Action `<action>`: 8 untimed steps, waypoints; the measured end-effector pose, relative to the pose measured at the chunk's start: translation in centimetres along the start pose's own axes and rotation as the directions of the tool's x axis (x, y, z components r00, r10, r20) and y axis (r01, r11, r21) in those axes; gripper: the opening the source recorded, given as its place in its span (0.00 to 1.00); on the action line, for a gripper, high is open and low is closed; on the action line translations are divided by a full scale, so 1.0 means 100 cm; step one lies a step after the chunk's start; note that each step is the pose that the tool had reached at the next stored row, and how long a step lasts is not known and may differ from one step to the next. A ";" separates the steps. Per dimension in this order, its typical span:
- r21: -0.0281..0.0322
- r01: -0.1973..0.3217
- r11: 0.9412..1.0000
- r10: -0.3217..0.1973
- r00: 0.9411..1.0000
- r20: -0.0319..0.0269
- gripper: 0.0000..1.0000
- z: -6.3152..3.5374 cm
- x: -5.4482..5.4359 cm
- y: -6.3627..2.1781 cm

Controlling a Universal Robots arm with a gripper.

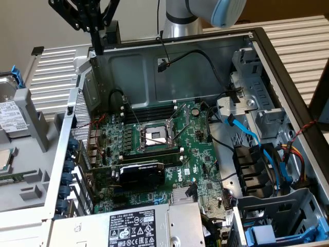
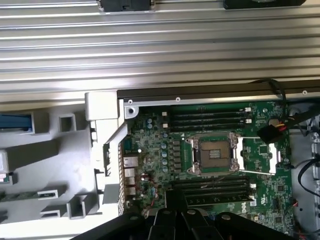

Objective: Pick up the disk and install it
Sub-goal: 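Reach for the disk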

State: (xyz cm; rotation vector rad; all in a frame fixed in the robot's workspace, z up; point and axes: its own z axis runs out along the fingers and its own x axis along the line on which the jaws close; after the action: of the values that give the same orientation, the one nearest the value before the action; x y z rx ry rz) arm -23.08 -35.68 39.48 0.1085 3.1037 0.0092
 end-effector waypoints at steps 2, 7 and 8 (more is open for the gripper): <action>0.000 0.000 1.000 0.000 1.000 0.000 0.11 -0.0009 0.008 -0.0003; 0.000 0.000 1.000 0.000 1.000 0.000 0.11 -0.0040 0.031 -0.0019; 0.000 0.000 1.000 0.000 1.000 0.000 0.11 -0.0045 0.035 -0.0022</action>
State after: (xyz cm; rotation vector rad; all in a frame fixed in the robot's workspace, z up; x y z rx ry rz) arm -26.64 -35.66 39.81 0.1084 3.1037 0.0093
